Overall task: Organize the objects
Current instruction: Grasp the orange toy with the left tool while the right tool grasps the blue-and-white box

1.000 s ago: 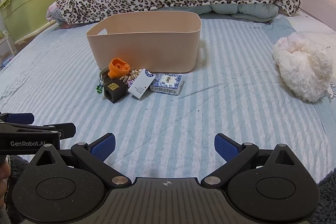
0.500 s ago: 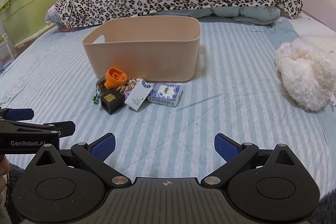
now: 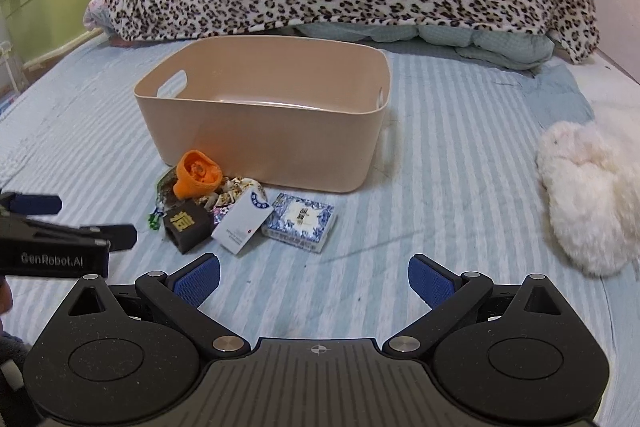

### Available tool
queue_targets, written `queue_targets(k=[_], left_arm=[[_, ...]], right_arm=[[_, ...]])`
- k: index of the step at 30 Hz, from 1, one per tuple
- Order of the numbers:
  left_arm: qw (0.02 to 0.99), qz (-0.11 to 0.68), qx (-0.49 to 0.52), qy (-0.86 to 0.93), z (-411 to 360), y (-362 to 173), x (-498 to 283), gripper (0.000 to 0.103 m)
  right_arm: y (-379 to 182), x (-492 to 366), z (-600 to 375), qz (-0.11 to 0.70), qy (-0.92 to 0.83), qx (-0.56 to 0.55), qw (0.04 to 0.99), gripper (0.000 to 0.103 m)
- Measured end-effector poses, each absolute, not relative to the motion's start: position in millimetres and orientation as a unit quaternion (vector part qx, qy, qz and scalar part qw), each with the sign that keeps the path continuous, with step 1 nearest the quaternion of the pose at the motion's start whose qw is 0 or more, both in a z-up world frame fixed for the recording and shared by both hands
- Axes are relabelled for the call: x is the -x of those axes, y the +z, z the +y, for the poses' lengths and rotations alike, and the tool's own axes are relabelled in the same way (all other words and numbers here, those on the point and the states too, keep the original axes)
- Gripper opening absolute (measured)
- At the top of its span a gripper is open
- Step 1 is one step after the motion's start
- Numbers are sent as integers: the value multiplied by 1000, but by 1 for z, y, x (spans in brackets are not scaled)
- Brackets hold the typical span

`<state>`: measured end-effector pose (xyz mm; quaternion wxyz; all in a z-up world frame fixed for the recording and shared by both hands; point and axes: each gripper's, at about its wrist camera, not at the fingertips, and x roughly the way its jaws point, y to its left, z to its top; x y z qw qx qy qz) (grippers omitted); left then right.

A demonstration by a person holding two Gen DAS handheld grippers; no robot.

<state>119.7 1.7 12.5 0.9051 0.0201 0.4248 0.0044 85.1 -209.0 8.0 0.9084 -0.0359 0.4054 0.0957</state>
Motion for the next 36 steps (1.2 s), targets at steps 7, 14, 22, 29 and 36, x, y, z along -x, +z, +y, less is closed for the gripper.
queue_targets(k=[7,14,22,29,36], left_arm=[[901,433,-26,8,9,2,-161,99],[898,439,-29,9,8,-19,-197,95],[893,448,-35,-21,-5,-37,-221,90],[889,455,-40,-23,-8,-43,-225,60],[896,441,-27,-36,-2,-34,-221,32]], right_arm=[[-6,-123,-199,424,110,76,895,102],[-31,-165,-197,454,115,88,879,100],[-60,-197,-197,488,119,61,863,97],[-69,-211,-192,495,131,17,859,96],[-71,-208,-179,498,125,37,858,80]])
